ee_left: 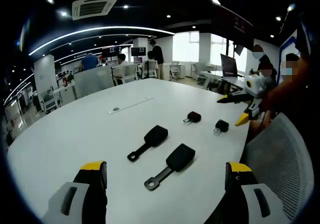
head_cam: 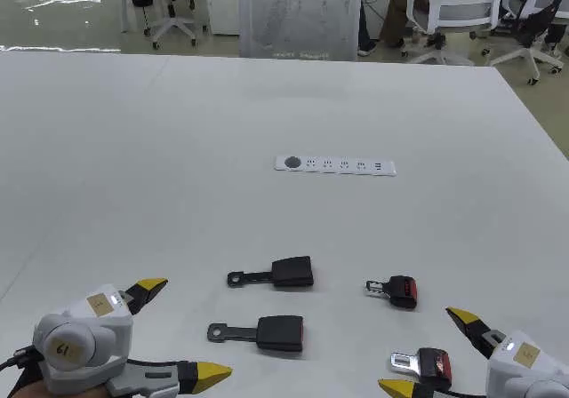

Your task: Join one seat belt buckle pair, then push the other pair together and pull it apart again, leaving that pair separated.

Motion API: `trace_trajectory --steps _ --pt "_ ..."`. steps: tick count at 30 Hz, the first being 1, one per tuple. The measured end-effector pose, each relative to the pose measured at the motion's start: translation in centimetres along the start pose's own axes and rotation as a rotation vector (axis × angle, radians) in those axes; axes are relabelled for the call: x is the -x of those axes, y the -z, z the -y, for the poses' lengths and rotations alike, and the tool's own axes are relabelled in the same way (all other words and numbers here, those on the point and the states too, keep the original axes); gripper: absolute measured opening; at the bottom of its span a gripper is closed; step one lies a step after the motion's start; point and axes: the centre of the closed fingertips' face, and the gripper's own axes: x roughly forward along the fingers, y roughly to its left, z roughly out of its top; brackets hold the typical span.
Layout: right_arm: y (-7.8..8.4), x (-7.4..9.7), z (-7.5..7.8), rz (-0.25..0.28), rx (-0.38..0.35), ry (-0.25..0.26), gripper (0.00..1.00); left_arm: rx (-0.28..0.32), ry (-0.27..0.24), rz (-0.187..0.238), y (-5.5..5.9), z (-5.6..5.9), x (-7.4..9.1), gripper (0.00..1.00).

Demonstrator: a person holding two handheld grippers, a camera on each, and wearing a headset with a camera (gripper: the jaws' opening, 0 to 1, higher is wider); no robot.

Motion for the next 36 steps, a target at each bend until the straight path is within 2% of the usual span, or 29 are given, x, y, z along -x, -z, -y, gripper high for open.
trace_trajectory --steps 36 --pt "-0.15 0.35 0.16 0.003 -0.006 0.018 0.95 -0.001 0.013 0.011 -0.41 -0.26 0.01 1.00"
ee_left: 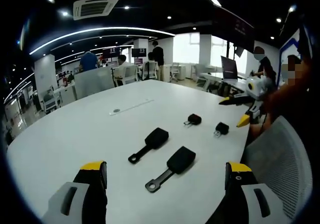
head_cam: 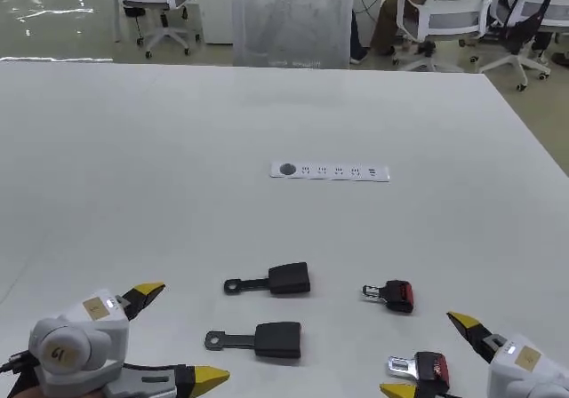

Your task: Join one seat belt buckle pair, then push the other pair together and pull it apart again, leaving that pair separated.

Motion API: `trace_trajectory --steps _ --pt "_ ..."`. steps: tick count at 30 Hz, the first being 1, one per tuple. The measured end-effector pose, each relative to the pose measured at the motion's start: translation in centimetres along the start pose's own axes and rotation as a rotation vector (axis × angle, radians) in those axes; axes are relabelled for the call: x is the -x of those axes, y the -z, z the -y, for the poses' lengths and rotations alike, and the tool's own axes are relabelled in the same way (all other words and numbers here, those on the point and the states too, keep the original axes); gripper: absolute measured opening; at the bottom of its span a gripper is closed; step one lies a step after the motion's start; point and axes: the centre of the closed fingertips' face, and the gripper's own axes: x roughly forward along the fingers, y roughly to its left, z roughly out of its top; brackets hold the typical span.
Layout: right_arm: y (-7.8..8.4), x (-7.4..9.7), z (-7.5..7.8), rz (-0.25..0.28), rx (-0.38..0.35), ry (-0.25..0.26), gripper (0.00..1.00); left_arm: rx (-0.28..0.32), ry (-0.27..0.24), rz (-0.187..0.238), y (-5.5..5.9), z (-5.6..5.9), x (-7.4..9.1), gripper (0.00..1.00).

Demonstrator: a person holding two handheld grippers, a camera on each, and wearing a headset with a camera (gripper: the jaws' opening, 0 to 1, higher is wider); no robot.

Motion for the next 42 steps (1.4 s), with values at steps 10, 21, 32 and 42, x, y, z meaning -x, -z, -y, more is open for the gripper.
trace_trajectory --steps 10,21,32,42 --pt "-0.09 -0.16 0.37 0.001 -0.001 0.002 0.95 0.006 0.000 -0.004 0.09 -0.03 0.04 1.00" --pt "0.17 -0.31 0.46 -0.005 -0.004 -0.001 0.95 0.010 0.001 -0.006 0.02 -0.17 -0.15 1.00" --pt "0.25 -0.10 0.89 -0.009 -0.006 0.005 0.95 0.007 0.013 -0.015 0.34 -0.33 -0.40 1.00" --pt "0.69 -0.24 0.84 -0.024 -0.003 -0.008 0.94 -0.006 0.032 -0.032 0.47 -0.13 -0.86 1.00"
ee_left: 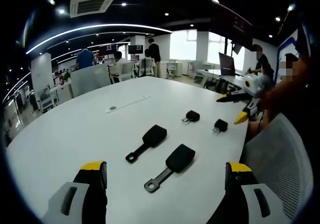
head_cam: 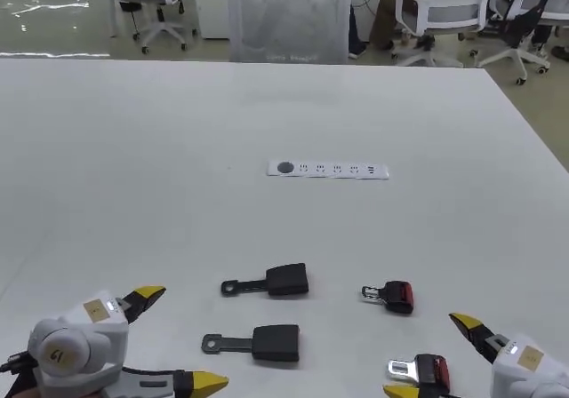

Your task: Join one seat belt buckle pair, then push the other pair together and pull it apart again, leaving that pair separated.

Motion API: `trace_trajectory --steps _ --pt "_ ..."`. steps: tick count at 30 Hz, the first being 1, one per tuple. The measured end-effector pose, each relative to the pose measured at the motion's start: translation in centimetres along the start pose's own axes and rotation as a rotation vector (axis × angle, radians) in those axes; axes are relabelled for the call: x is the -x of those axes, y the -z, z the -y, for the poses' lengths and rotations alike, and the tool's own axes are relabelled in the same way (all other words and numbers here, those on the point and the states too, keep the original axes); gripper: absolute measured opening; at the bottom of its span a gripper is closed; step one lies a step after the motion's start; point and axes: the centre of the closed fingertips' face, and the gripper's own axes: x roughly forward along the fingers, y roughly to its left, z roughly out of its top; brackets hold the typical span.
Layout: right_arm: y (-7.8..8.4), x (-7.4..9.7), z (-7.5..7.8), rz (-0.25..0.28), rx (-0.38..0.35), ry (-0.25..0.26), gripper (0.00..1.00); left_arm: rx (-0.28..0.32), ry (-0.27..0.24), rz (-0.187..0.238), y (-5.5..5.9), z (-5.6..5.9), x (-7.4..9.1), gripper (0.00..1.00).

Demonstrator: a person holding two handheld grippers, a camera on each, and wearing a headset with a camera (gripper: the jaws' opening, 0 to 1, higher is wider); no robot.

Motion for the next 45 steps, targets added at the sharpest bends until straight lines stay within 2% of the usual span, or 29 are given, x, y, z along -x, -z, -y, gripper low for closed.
trace_trajectory --steps 15,26,38,45 --pt "0.6 -0.7 0.5 -0.035 0.004 -0.028 0.91 -0.015 0.042 -0.033 0.3 -0.2 -1.6 1.00" --pt "1.5 -1.4 1.3 -0.062 -0.007 -0.044 0.89 -0.029 0.098 -0.067 0.7 -0.2 -4.0 1.00" --pt "3.0 -2.6 2.0 -0.113 -0.017 -0.091 0.87 -0.043 0.156 -0.097 1.1 -0.3 -6.6 1.00" --pt "3.8 -2.9 2.3 -0.143 -0.008 -0.132 0.84 -0.065 0.196 -0.137 1.9 -0.3 -8.1 0.99"
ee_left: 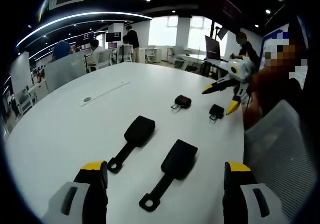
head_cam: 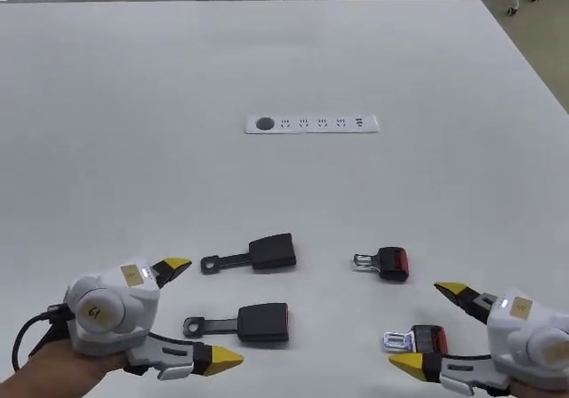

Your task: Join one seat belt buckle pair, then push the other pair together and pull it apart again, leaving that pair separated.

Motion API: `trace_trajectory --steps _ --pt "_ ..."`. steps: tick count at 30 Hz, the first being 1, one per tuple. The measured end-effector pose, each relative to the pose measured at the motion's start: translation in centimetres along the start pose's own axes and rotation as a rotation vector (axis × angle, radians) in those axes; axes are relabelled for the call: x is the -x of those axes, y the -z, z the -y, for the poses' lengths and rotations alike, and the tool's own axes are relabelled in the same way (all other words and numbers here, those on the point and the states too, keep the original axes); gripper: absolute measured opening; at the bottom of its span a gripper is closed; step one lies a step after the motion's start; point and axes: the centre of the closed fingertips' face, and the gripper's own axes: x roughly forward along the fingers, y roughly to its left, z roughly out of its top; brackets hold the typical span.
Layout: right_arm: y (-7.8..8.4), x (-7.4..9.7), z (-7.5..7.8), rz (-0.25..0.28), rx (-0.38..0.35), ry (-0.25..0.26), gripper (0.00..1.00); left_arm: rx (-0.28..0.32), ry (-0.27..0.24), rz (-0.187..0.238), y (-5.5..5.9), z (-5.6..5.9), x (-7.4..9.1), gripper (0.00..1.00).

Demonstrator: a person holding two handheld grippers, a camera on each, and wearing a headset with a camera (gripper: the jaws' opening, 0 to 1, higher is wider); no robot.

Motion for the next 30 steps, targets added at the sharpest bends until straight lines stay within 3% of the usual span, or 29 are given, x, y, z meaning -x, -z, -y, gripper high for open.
trace_trajectory --steps 17,28,29,30 --pt "3.5 -0.4 -0.3 -0.128 0.077 -0.121 0.73 -0.087 0.126 -0.086 1.2 1.0 -4.0 0.92" --pt "5.4 0.3 -0.5 -0.217 0.126 -0.210 0.59 -0.217 0.228 -0.180 3.0 2.0 -6.0 0.71" --pt "5.0 0.1 -0.5 -0.190 0.156 -0.223 0.57 -0.233 0.234 -0.184 3.1 2.1 -6.1 0.69" --pt "5.1 0.3 -0.5 -0.197 0.142 -0.214 0.56 -0.235 0.240 -0.186 3.3 2.2 -6.2 0.67"
